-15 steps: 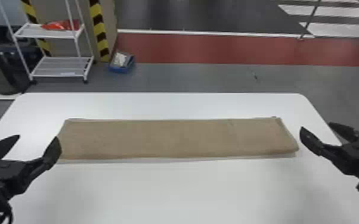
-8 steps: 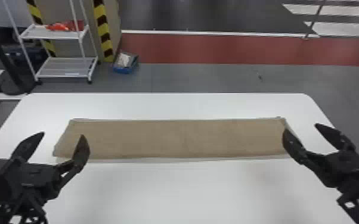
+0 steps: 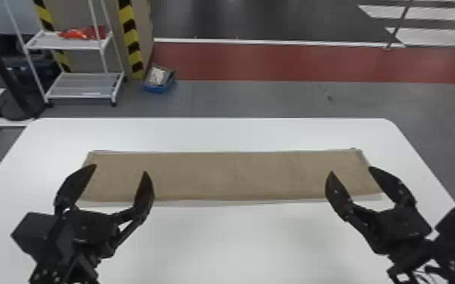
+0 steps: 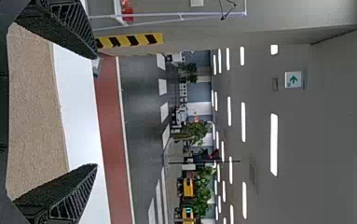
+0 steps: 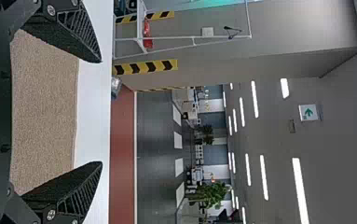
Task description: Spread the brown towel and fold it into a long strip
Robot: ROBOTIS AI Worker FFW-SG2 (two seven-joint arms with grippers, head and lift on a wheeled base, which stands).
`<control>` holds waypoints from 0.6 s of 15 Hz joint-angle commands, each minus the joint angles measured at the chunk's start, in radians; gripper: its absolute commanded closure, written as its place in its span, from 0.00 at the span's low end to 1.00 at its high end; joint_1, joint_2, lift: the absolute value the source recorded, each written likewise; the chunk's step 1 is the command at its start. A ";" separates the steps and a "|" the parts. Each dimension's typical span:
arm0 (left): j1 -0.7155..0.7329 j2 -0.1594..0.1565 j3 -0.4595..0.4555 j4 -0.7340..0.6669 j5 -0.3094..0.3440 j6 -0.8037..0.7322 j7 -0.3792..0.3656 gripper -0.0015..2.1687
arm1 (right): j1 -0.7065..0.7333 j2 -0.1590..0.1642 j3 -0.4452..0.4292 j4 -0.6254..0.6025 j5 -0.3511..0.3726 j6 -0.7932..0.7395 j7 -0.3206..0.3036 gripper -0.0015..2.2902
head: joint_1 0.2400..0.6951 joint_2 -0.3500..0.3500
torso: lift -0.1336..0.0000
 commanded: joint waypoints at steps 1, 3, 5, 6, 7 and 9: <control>0.014 0.000 -0.010 -0.022 -0.007 -0.003 0.002 0.03 | 0.009 0.006 0.016 -0.016 0.000 0.000 -0.013 0.05 | 1.00 0.42 | 0.08; 0.023 0.000 -0.010 -0.033 -0.007 0.000 0.014 0.03 | 0.017 0.009 0.040 -0.034 0.023 0.000 -0.025 0.06 | 1.00 0.41 | 0.08; 0.029 0.002 -0.016 -0.043 -0.016 0.000 0.031 0.03 | 0.024 0.014 0.050 -0.046 0.030 -0.003 -0.025 0.06 | 1.00 0.43 | 0.08; 0.034 0.000 -0.016 -0.046 -0.022 0.000 0.045 0.03 | 0.024 0.014 0.053 -0.050 0.030 -0.003 -0.027 0.06 | 1.00 0.44 | 0.08; 0.035 0.000 -0.014 -0.048 -0.022 0.000 0.047 0.03 | 0.026 0.014 0.053 -0.050 0.030 -0.003 -0.025 0.06 | 1.00 0.45 | 0.08; 0.037 0.002 -0.005 -0.048 -0.021 0.003 0.047 0.03 | 0.027 0.015 0.053 -0.048 0.030 0.000 -0.027 0.06 | 1.00 0.46 | 0.08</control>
